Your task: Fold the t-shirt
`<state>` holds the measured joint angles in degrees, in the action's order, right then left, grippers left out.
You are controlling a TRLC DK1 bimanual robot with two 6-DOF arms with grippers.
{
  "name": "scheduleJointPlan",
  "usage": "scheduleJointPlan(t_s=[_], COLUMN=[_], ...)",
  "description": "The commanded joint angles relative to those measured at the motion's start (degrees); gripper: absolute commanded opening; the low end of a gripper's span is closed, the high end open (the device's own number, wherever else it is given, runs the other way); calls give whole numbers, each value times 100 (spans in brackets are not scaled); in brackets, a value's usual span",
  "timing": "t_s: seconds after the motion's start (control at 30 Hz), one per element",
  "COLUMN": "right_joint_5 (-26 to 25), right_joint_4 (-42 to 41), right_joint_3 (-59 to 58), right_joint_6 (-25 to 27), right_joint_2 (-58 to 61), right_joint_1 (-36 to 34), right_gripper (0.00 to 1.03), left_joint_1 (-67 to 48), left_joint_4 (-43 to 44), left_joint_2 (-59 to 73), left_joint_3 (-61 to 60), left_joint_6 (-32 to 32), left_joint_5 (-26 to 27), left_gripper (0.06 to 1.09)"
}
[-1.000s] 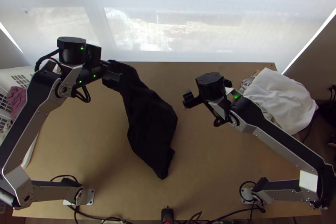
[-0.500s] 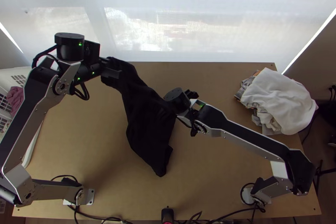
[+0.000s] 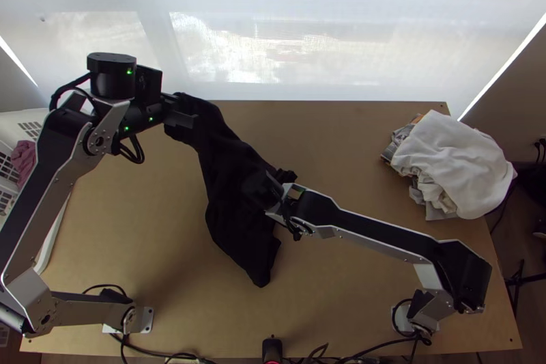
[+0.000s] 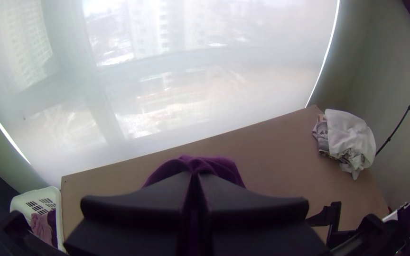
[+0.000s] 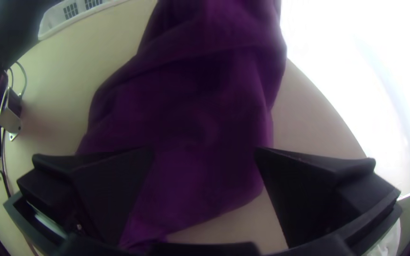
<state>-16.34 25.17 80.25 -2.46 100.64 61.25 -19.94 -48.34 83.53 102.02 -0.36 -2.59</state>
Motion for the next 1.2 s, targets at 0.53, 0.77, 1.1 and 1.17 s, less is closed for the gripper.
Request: scheduleJointPlan(t_s=[0.53,0.77,1.1,1.17], right_joint_5=[25,-1,-10,-10], right_joint_4=[-267,-258,384,436], right_joint_3=[193,246,668,668], right_joint_6=[457,518,597,606], right_joint_2=[1221,659,-493,-677], right_joint_1=[-571,-1001,-2030,-2170], right_gripper=[3,3,3,3], left_joint_1=[-317,-291,-264,-256], left_joint_4=[-176,-220,-88,-88], left_joint_2=[-293,-372,-381,-390], left_joint_3=[187,73,-33,2], left_joint_6=[-52,-34,-25,-25], left_joint_5=[39,30,22,30], left_gripper=[9,9,9,9])
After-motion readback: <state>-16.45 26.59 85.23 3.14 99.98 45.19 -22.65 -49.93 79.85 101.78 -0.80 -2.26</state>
